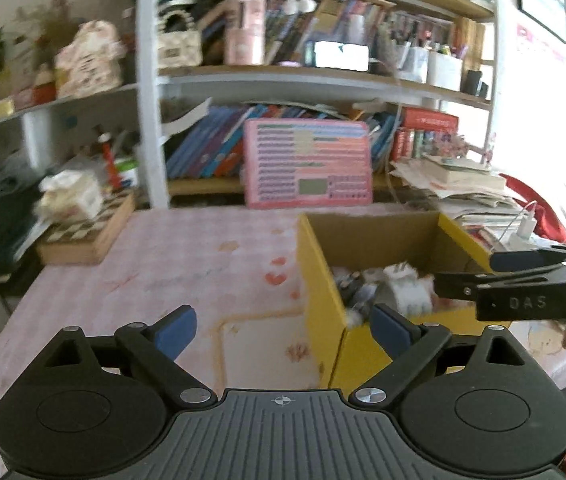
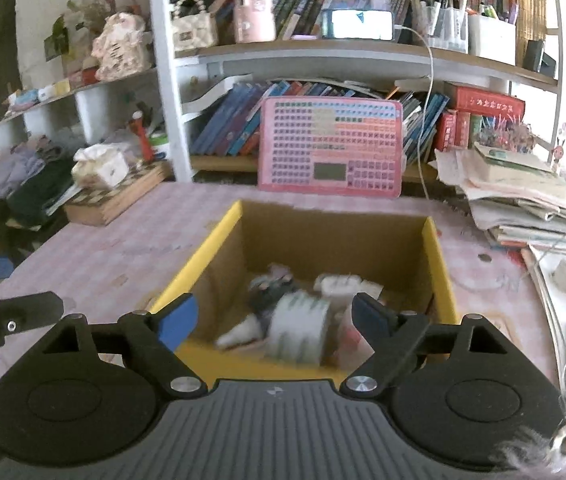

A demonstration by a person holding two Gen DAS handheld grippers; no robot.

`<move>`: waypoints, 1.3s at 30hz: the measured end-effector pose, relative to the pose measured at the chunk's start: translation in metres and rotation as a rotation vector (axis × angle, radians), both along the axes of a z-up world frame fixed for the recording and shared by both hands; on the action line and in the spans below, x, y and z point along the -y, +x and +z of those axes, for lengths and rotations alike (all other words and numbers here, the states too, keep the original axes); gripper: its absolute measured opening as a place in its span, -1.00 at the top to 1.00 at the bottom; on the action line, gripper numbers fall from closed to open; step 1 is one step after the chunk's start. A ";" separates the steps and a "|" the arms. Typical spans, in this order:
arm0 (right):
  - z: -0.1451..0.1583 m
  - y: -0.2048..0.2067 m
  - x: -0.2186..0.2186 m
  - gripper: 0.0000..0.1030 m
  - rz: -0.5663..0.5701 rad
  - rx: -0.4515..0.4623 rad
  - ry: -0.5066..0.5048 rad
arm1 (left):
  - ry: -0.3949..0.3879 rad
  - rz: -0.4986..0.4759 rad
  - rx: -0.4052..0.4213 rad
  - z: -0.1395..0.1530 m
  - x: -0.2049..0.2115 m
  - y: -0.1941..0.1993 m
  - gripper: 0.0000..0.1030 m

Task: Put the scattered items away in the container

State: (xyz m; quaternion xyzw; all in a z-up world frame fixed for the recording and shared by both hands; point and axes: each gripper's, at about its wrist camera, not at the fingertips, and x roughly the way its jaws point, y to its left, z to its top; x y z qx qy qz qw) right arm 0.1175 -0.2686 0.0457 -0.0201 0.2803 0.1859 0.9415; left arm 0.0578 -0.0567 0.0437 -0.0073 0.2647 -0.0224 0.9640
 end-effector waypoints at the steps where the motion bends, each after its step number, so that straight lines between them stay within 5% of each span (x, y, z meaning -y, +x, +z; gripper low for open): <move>1: -0.001 -0.009 -0.003 -0.63 0.005 -0.003 -0.004 | -0.001 0.010 -0.004 -0.001 -0.003 -0.007 -0.85; 15: -0.021 -0.087 -0.032 -0.83 -0.011 -0.120 -0.028 | 0.040 0.074 -0.086 -0.028 -0.020 -0.076 -0.86; 39: -0.038 -0.112 -0.053 -0.91 0.054 -0.180 -0.079 | 0.016 0.072 -0.151 -0.032 -0.027 -0.095 -1.00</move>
